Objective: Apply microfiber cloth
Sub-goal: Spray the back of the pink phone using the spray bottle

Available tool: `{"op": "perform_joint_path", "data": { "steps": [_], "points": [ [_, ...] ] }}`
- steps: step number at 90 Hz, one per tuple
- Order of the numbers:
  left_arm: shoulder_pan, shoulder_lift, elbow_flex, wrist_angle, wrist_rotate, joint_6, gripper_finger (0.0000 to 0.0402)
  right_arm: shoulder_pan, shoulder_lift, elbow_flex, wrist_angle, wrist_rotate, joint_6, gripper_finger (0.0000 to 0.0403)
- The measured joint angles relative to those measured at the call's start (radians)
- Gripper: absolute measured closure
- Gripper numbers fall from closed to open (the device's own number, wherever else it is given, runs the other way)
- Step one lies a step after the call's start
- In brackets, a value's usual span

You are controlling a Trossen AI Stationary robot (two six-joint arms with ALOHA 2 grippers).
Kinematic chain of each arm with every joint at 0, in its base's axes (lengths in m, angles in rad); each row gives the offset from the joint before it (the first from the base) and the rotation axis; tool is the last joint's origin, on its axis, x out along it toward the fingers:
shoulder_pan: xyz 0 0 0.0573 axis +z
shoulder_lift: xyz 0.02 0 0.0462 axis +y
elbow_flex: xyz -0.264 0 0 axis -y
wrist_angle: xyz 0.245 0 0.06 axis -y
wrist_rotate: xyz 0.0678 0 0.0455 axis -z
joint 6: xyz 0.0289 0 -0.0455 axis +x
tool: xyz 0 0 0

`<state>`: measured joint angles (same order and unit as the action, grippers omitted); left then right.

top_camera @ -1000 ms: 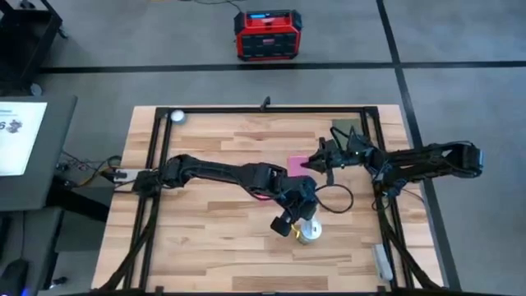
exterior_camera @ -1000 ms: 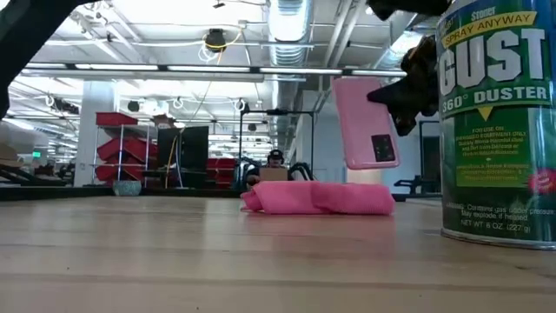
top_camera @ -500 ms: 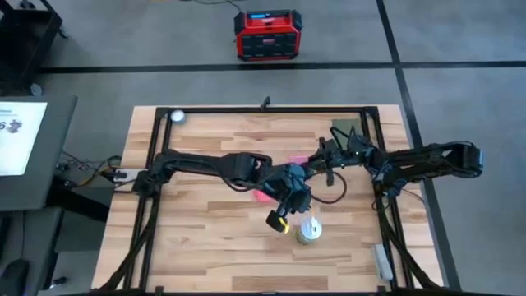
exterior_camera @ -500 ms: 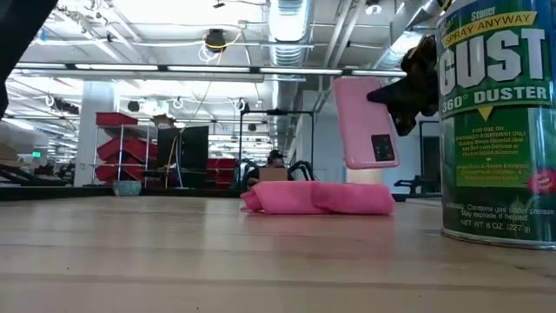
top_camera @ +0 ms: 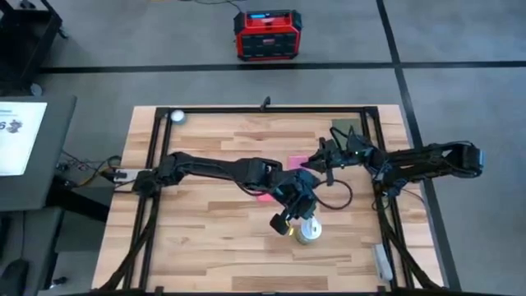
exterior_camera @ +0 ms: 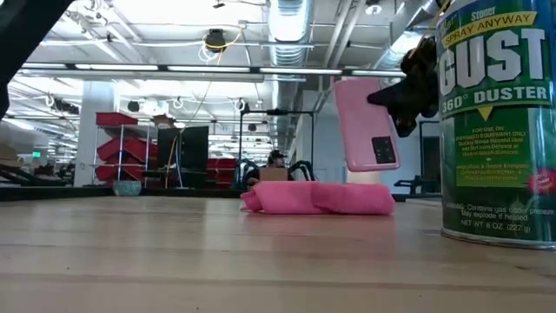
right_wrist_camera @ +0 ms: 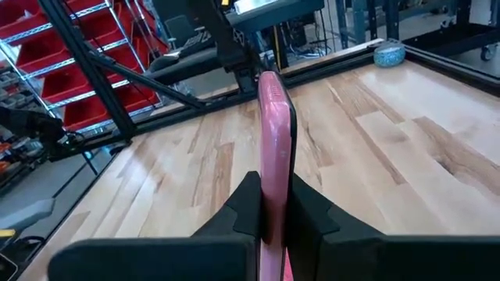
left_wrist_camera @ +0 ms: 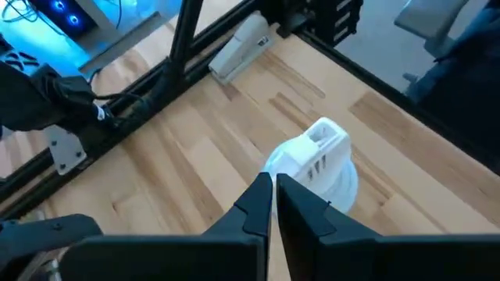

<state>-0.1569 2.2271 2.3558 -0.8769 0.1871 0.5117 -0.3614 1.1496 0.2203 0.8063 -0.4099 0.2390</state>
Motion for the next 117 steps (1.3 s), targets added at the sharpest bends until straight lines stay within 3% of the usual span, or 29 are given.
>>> {"op": "perform_joint_path", "data": {
  "steps": [117],
  "points": [
    [0.004,0.0,-0.052,0.076,0.001,0.035,0.0402,0.001,0.0,0.0,-0.038,0.019,-0.011,0.0389]
  ]
}}
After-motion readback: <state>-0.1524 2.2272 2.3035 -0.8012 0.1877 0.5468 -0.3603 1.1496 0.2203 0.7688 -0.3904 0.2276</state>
